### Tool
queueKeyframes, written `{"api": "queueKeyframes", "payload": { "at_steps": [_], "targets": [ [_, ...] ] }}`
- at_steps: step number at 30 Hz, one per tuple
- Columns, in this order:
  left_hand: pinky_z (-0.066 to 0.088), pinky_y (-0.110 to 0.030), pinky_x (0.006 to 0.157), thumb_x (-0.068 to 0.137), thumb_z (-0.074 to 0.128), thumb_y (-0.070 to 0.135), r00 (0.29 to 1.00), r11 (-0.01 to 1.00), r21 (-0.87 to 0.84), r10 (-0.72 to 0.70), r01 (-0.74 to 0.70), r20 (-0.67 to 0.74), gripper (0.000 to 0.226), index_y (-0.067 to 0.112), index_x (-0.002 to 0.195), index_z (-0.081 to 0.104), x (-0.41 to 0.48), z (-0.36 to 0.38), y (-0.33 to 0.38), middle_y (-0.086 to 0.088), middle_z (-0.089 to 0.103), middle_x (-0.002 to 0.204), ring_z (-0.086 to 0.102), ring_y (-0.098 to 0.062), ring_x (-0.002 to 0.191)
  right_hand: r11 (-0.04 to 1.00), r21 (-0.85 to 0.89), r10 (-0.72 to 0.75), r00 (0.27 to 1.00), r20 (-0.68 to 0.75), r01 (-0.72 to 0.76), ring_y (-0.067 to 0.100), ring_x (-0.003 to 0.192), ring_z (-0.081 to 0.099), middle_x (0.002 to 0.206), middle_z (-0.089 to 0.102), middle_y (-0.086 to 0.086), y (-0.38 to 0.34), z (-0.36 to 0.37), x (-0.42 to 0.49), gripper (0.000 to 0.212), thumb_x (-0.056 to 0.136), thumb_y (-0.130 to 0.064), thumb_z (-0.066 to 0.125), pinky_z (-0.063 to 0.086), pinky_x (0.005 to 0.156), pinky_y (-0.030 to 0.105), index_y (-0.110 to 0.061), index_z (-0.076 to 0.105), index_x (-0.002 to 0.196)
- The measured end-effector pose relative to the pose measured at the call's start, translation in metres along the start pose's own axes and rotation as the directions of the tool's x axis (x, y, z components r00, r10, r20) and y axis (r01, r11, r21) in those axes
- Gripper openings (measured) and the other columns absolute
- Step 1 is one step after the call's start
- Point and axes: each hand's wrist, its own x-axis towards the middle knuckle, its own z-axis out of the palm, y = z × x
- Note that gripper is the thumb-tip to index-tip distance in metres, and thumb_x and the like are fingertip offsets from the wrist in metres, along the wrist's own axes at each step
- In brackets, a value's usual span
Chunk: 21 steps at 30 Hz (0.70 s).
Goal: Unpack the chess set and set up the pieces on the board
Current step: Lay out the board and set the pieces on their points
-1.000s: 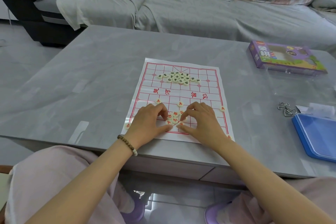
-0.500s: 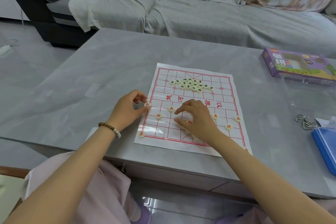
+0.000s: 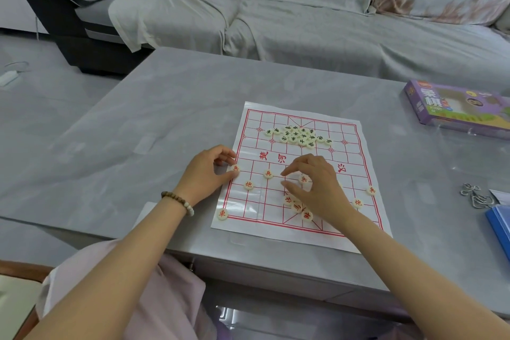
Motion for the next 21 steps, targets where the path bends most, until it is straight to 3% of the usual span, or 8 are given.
{"api": "queueKeyframes", "payload": {
  "at_steps": [4, 6, 10, 14, 18, 21],
  "targets": [
    [0.047, -0.025, 0.088, 0.080, 0.069, 0.028, 1.000, 0.999, 0.033, -0.013, 0.012, 0.016, 0.032, 0.025, 0.108, 0.054, -0.004, -0.003, 0.006, 0.005, 0.061, 0.110, 0.055, -0.012, 0.101, 0.999, 0.009, 0.034, 0.999, -0.004, -0.034, 0.010, 0.114, 0.042, 0.115, 0.057, -0.008, 0.005, -0.011, -0.005, 0.017, 0.084, -0.033, 0.065, 0.022, 0.096, 0.025, -0.028, 0.067, 0.100],
    [0.043, -0.027, 0.090, 0.081, 0.068, 0.031, 1.000, 0.992, 0.127, -0.005, 0.004, 0.007, 0.037, 0.024, 0.114, 0.054, -0.009, -0.004, 0.015, 0.003, 0.058, 0.115, 0.052, -0.014, 0.107, 0.999, 0.021, 0.044, 0.999, -0.023, -0.044, 0.008, 0.112, 0.042, 0.115, 0.058, -0.008, 0.010, -0.019, -0.009, 0.017, 0.084, -0.033, 0.065, 0.022, 0.097, 0.025, -0.027, 0.067, 0.100],
    [0.038, -0.025, 0.092, 0.083, 0.065, 0.033, 0.993, 0.975, 0.194, 0.112, -0.106, -0.022, 0.036, 0.028, 0.117, 0.054, -0.024, 0.002, 0.046, 0.007, 0.052, 0.118, 0.047, -0.012, 0.110, 0.996, 0.043, 0.074, 0.996, -0.048, -0.072, 0.003, 0.106, 0.039, 0.112, 0.056, -0.010, 0.021, -0.033, -0.022, 0.015, 0.084, -0.031, 0.065, 0.028, 0.099, 0.031, -0.028, 0.066, 0.098],
    [0.037, -0.021, 0.094, 0.084, 0.063, 0.037, 0.964, 0.949, 0.174, 0.250, -0.263, 0.095, 0.030, 0.033, 0.113, 0.057, -0.041, 0.025, 0.066, 0.020, 0.052, 0.111, 0.043, 0.001, 0.102, 0.995, 0.023, 0.093, 0.996, 0.011, -0.094, 0.008, 0.105, 0.043, 0.112, 0.057, -0.008, 0.028, -0.041, -0.036, 0.016, 0.085, -0.031, 0.065, 0.033, 0.098, 0.033, -0.031, 0.068, 0.100],
    [0.032, -0.019, 0.094, 0.088, 0.054, 0.044, 0.926, 0.888, 0.283, 0.306, -0.362, 0.223, 0.035, 0.037, 0.123, 0.055, -0.050, 0.054, 0.068, 0.013, 0.051, 0.120, 0.037, -0.001, 0.103, 0.996, -0.093, 0.022, 0.988, 0.150, -0.008, 0.005, 0.109, 0.038, 0.117, 0.051, -0.013, 0.033, -0.041, -0.053, 0.024, 0.091, -0.031, 0.056, 0.022, 0.097, 0.023, -0.037, 0.065, 0.112],
    [0.025, -0.023, 0.097, 0.092, 0.043, 0.048, 0.900, 0.797, 0.418, 0.365, -0.435, 0.240, 0.036, 0.041, 0.125, 0.053, -0.055, 0.067, 0.063, 0.011, 0.042, 0.127, 0.033, -0.007, 0.115, 0.995, -0.102, 0.027, 0.986, 0.165, -0.010, 0.008, 0.114, 0.038, 0.121, 0.049, -0.012, 0.037, -0.040, -0.062, 0.028, 0.093, -0.030, 0.053, 0.020, 0.097, 0.021, -0.036, 0.061, 0.118]
  ]
}}
